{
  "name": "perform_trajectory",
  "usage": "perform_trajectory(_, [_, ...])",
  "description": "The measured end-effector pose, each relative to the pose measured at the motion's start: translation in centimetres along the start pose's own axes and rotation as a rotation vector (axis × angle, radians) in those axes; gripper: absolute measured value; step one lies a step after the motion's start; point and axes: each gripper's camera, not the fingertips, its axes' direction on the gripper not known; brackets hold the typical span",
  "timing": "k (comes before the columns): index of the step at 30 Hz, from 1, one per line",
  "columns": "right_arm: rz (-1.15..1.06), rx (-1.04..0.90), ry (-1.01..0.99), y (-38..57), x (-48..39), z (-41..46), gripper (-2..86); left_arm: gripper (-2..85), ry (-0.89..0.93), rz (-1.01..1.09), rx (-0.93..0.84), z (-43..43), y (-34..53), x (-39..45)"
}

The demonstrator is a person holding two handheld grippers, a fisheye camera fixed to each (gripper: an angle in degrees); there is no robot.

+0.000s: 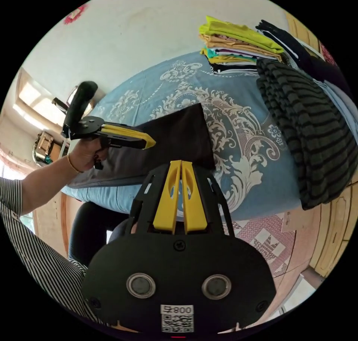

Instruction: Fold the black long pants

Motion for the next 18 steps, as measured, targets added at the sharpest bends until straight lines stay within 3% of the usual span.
perform_trajectory(1, [-0.029, -0.050, 0.033, -0.5, -0.4, 1.0, 0.3, 0.6, -0.034, 0.005, -0.070, 0.8, -0.3, 0.2])
perform_trajectory(3, [-0.021, -0.134, 0.070, -0.4, 0.3, 3.2, 0.6, 0.8, -0.060, 0.001, -0.028, -0.9, 0.0, 0.1])
perform_trajectory(9, [0.101, 0.030, 0.013, 0.6, 4.9, -3.3, 4.9, 6.3, 0.025, 0.005, 0.093, -8.9, -2.8, -2.5])
perform_trajectory(18, [0.271, 0.021, -0.168, -1.0, 11.3, -3.3, 10.5, 12.4, 0.054, 0.059, -0.086, -10.9, -12.3, -9.0])
